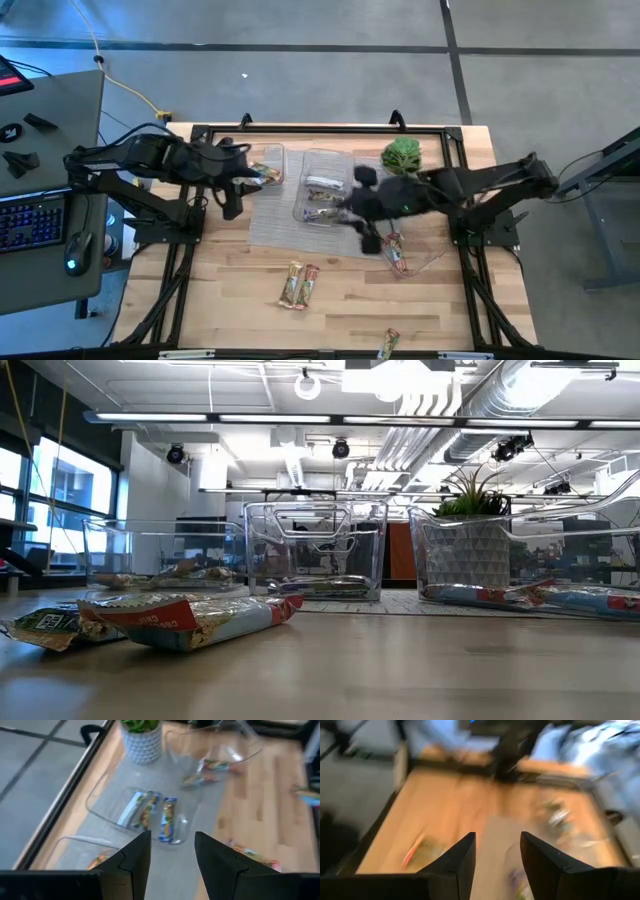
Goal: Pick and place Granola Bars by type
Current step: Move the red granola bar to the bottom center of the table
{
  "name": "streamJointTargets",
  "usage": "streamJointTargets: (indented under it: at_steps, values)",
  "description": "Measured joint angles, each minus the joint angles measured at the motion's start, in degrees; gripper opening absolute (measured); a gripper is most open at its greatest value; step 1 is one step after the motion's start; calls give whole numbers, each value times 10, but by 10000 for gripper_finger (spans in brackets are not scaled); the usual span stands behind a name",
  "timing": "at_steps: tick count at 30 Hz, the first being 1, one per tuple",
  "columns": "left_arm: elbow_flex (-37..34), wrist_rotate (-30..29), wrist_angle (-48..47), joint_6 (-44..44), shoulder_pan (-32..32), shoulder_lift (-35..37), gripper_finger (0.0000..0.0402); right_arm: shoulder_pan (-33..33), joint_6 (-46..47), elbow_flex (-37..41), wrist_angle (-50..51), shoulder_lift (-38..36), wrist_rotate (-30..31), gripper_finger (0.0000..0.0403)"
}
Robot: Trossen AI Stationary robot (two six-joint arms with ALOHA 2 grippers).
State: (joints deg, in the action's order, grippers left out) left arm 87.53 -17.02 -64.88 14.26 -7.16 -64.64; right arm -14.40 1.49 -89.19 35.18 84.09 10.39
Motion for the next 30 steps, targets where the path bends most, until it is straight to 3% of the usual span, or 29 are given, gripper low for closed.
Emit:
streamJointTargets:
  at_steps: [5, 12, 17, 22, 25, 30]
  values:
    - [0, -18, -37, -22, 0, -34, 147, -77, -7, 0, 115, 7, -70, 138]
    - [0, -3, -56, -21, 0, -89, 147, -199, 64, 0, 142, 57, -152, 137]
    - [0, -3, -47, -24, 0, -112, 147, -285, 63, 0, 140, 113, -126, 118]
    - [0, -4, -43, -23, 0, -121, 147, -336, 64, 1, 120, 185, -78, 49]
    - [0, -3, -33, -19, 0, -120, 147, -347, 86, 1, 81, 219, -100, 8]
    - [0, -1, -24, -18, 0, -120, 147, -352, 54, 1, -11, 267, -139, 13]
